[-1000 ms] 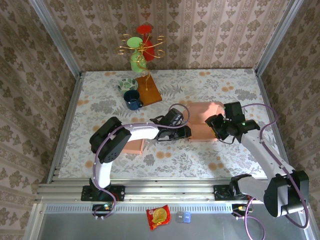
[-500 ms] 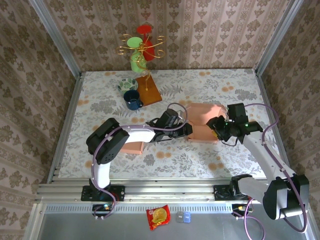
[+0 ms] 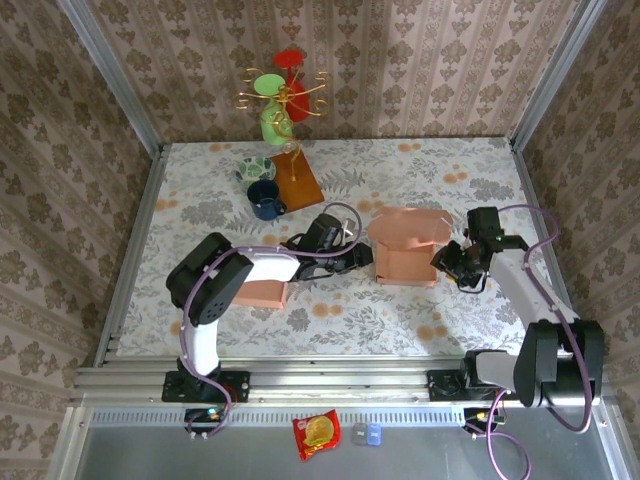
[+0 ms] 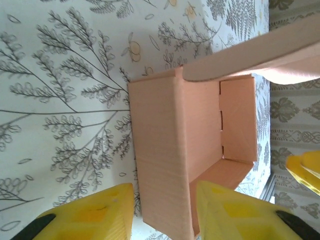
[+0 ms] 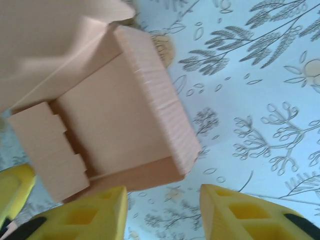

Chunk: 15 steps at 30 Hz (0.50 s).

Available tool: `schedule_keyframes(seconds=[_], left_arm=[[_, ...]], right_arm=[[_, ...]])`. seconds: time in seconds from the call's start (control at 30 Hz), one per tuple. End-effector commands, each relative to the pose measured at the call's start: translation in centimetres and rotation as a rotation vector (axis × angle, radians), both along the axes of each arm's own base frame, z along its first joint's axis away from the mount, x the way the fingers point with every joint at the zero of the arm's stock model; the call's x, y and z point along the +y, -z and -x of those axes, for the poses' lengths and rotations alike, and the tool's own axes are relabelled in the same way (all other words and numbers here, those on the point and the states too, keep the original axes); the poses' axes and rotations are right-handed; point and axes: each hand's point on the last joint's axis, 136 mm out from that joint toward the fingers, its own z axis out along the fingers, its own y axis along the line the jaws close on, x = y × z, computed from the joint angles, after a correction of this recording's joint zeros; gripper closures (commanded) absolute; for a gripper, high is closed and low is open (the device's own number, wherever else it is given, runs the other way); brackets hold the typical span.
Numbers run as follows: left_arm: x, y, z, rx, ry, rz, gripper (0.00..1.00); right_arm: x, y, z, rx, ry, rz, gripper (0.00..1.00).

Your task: Fold the paper box

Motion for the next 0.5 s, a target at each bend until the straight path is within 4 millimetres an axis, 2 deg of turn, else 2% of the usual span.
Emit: schedule_keyframes(seconds=[0.0, 0.17, 0.47], left_arm=[[-0.8, -0.8, 0.4, 0.007, 0.027, 0.044, 0.63], [-1.2, -0.8, 0.1, 0.011, 0.02, 0.085, 0.63], [-1.4, 0.7, 0.0, 0.049, 0.008, 0.093, 0.66]], right_arm=[[-0.7, 0.9, -0.7, -0.006, -0.057, 0.049, 0.59], [-0.4, 1.8, -1.3, 0.002, -0.059, 0.025, 0.61], [-0.3, 2.3, -0.9, 0.016, -0.059, 0.018, 0.62]])
